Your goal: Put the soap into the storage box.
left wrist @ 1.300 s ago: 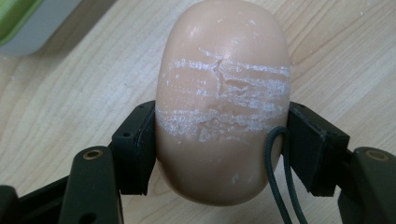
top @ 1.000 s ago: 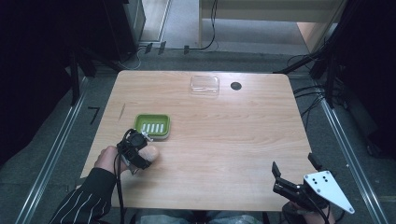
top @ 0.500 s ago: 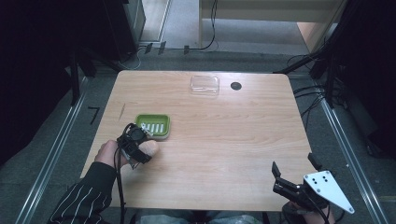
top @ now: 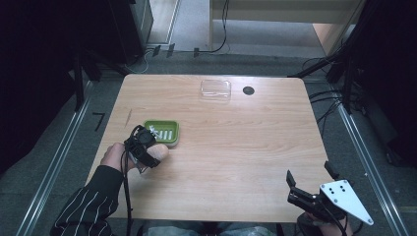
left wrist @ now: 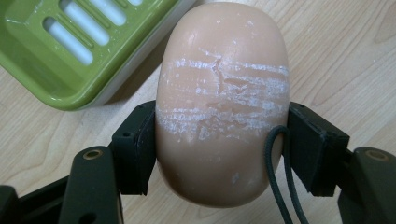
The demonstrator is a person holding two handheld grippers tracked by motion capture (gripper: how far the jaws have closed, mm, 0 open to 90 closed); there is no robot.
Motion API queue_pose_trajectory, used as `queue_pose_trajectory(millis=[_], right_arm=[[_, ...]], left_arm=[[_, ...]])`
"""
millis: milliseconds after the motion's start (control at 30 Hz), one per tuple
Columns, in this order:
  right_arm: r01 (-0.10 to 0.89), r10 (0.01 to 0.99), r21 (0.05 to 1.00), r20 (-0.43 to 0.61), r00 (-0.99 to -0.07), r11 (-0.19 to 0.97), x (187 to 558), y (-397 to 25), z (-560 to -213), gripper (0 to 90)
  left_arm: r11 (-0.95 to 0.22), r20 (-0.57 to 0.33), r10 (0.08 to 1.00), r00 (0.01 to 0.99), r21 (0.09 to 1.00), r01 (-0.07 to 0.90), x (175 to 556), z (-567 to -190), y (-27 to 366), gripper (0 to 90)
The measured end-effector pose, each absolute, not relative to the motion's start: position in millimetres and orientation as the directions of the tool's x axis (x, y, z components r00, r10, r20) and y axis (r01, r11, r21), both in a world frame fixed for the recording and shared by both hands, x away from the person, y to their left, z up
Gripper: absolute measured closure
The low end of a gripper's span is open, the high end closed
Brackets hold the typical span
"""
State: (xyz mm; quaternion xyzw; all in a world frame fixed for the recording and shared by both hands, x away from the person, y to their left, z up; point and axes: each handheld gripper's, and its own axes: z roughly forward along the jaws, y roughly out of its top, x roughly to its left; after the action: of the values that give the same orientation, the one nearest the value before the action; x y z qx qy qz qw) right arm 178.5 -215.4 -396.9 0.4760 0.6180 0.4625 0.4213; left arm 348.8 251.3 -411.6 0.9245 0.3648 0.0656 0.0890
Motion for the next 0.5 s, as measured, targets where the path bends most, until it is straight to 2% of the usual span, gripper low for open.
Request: queue_pose_trajectory(millis=[500], right_arm=[[0.197, 0.978, 0.973, -0.08, -0.192, 0.118, 178.2, -215.5, -396.9, 0.0]], left_arm=[[-0.727, 0.043, 0.673, 0.738, 0.222, 0.65, 360.8, -408.0, 251.0, 32.9]])
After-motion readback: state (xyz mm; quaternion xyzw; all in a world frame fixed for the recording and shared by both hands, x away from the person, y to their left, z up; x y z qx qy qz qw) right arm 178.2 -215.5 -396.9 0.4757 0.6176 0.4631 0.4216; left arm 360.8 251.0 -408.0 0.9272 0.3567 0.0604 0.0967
